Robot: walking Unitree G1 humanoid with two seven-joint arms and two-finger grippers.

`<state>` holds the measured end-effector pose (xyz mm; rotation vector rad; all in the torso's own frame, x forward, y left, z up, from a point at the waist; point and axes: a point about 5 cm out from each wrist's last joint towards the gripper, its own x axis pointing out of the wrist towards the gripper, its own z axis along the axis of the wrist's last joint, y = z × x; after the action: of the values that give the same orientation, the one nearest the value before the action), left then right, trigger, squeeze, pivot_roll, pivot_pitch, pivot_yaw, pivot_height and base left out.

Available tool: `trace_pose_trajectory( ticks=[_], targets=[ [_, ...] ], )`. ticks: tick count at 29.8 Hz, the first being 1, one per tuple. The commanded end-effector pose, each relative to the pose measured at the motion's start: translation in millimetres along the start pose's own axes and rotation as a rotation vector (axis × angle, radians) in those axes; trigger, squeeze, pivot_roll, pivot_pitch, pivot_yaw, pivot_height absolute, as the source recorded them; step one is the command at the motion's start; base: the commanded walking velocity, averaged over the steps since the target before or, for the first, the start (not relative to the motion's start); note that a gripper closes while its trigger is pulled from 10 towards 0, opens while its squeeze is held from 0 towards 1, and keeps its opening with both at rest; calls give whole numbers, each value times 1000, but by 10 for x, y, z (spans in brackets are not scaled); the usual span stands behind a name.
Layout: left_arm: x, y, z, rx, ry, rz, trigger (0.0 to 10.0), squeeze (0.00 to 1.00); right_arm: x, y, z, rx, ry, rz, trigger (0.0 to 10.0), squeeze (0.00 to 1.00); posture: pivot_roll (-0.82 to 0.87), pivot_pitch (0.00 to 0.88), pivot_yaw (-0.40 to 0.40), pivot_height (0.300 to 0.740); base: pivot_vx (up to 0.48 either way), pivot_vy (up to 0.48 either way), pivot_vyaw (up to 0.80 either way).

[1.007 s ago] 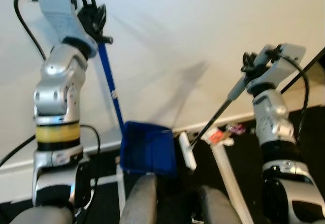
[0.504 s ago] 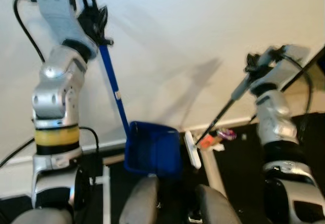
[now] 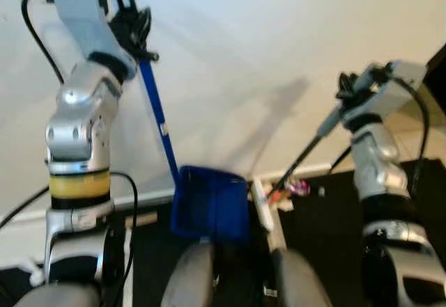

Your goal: Sweep floor

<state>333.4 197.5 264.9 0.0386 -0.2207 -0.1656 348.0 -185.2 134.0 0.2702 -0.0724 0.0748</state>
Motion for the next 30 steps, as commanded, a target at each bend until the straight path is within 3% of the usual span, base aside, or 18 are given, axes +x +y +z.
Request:
trace_pose_trajectory(
  ticks=[1, 10, 17, 27, 30],
  targets=[
    [-7, 136, -39, 10, 32, 78, 10000, 0, -5, -53, 72, -8, -25, -11, 10000, 0, 21, 87, 10, 740, 0, 0, 0],
    [-55, 178, -155, 15, 86, 86, 10000, 0, -12, -54, 68, -9, -23, -11, 10000, 0, 21, 88, 13, 740, 0, 0, 0],
    [-234, 365, -365, 27, 168, 146, 10000, 0, -32, -65, 49, -9, -19, -16, 10000, 0, 28, 95, 15, 740, 0, 0, 0],
    [-331, 430, -472, 46, 212, 169, 10000, 0, -19, -41, 48, -8, -17, -7, 10000, 0, 30, 94, 9, 740, 0, 0, 0],
    [-402, 458, -609, 83, 270, 174, 10000, 0, -21, -40, 51, -10, -18, -6, 10000, 0, 28, 93, 13, 740, 0, 0, 0]
  ],
)
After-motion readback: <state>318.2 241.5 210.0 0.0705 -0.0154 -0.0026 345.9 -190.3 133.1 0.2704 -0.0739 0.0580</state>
